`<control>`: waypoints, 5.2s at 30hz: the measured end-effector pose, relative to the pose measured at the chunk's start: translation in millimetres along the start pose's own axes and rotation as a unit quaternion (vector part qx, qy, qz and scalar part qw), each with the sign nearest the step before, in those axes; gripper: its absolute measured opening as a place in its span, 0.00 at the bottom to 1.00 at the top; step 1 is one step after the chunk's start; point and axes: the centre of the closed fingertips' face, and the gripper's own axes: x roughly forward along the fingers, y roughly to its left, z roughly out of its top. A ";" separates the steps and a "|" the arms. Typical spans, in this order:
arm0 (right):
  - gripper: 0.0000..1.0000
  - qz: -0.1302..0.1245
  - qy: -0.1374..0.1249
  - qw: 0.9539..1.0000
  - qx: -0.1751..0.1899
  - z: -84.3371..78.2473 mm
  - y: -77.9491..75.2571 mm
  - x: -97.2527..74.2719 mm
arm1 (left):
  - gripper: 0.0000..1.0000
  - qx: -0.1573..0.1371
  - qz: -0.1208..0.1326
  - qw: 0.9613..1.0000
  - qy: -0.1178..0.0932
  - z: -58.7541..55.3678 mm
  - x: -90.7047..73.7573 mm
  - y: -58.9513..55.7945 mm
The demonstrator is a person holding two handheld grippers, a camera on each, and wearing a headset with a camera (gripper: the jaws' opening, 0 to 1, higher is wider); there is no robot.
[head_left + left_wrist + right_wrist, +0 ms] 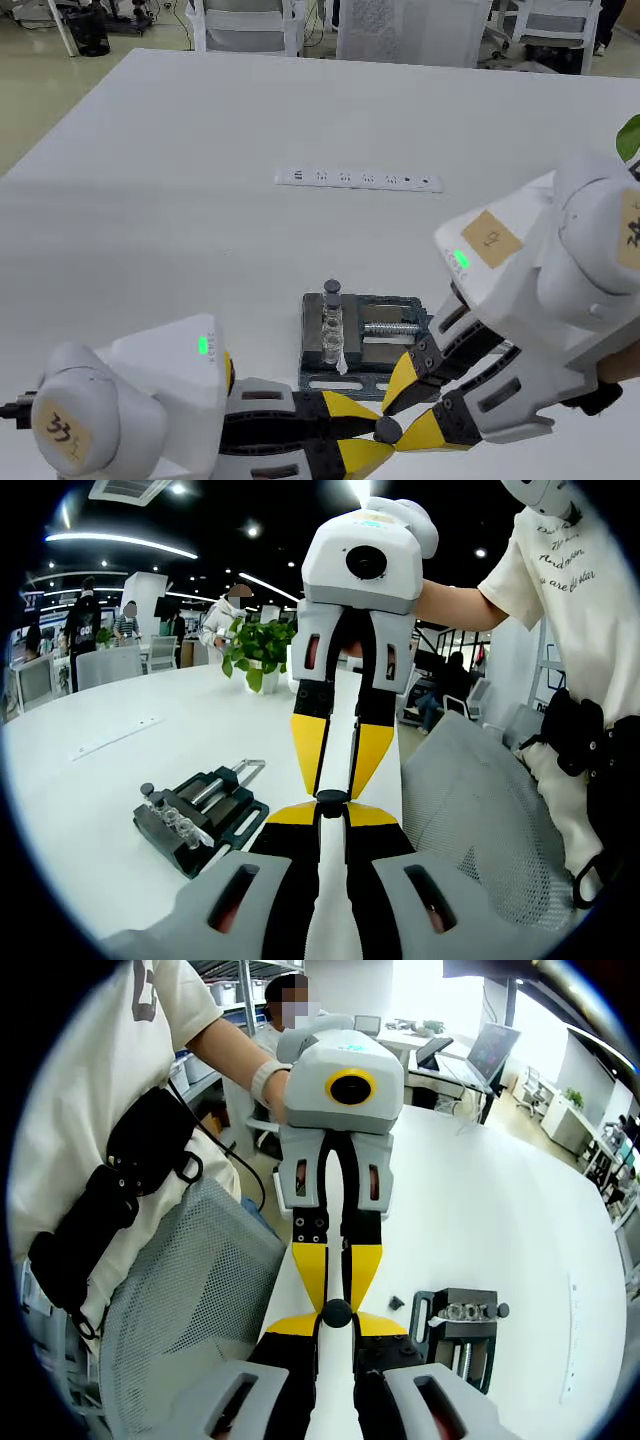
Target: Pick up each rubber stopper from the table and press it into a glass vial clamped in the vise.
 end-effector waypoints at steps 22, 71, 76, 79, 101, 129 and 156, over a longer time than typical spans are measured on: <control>0.09 0.014 0.026 0.999 -0.024 0.0 3.9 5.3 | 0.04 -0.003 -0.005 1.000 0.007 -5.3 -1.5 -4.0; 0.08 0.042 0.047 0.995 -0.073 -3.1 12.4 3.7 | 0.04 -0.009 -0.023 1.000 0.008 -5.6 1.0 -11.6; 0.08 0.041 0.046 0.996 -0.070 -2.0 10.9 3.8 | 0.04 -0.011 -0.022 1.000 0.006 -5.1 0.5 -11.0; 0.07 0.045 0.048 0.996 -0.064 -2.4 11.1 3.8 | 0.04 -0.009 -0.024 1.000 0.006 -5.0 1.3 -12.2; 0.07 0.038 0.067 0.996 -0.052 -16.7 -3.3 3.5 | 0.41 -0.023 0.044 0.999 0.014 -21.8 -4.4 13.4; 0.07 0.013 0.098 0.993 -0.064 -28.2 -56.1 5.3 | 0.99 -0.057 0.157 0.985 0.036 -52.6 -39.7 58.6; 0.06 -0.011 0.160 0.977 -0.138 -35.1 -149.8 37.9 | 0.99 -0.084 0.205 0.975 0.012 -58.8 -62.4 74.5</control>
